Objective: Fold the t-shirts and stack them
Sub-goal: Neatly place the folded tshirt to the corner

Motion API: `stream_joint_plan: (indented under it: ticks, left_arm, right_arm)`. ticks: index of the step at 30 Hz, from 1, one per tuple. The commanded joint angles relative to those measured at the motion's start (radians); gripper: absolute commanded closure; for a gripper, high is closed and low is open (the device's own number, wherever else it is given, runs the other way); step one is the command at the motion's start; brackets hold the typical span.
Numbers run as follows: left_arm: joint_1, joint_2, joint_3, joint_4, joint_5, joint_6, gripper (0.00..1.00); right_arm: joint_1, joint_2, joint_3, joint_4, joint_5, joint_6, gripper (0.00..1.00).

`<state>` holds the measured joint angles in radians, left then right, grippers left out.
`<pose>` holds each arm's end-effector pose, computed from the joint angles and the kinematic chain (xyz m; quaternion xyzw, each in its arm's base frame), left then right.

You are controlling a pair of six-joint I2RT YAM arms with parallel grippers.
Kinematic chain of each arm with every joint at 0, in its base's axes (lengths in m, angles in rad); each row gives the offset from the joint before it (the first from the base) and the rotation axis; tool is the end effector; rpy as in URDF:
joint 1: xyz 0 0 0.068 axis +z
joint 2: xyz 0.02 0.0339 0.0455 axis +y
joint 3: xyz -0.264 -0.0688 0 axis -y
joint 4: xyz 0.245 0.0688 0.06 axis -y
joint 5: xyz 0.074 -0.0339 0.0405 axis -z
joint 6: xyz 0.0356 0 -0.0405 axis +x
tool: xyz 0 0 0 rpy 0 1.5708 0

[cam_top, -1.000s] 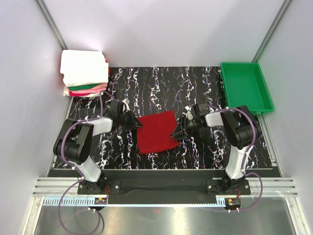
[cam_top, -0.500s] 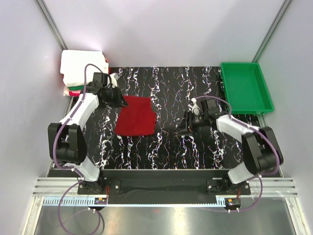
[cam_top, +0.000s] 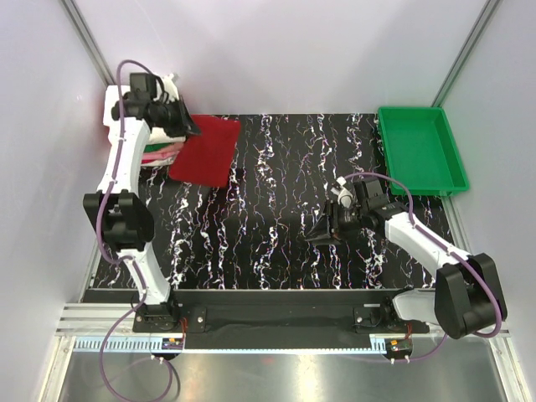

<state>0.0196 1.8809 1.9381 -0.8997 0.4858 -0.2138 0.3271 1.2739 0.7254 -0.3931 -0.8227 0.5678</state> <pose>0.4122 -0.0085 0.3601 -0.0205 0.9108 -0.2572 0.3223 0.2198 0.1021 0.2100 -0.0182 0.8801 0.4655 0.0912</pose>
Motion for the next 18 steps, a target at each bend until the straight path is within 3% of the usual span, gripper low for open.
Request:
stream_joint_plan:
  ticks: [1,7,18]
  left_arm:
    - [0.06,0.055,0.187,-0.059,0.095,0.016,1.0]
    - [0.129,0.15,0.384,-0.056,0.238,-0.013,1.0]
    - [0.236,0.167,0.458,0.165,0.365,-0.082,1.0]
  right_arm:
    - [0.003,-0.033,0.0,-0.049,0.01,-0.034,0.54]
    - [0.004,-0.027,0.023,-0.072,0.014,-0.054,0.54]
    - [0.001,0.035,0.048,-0.11,0.036,-0.097,0.54]
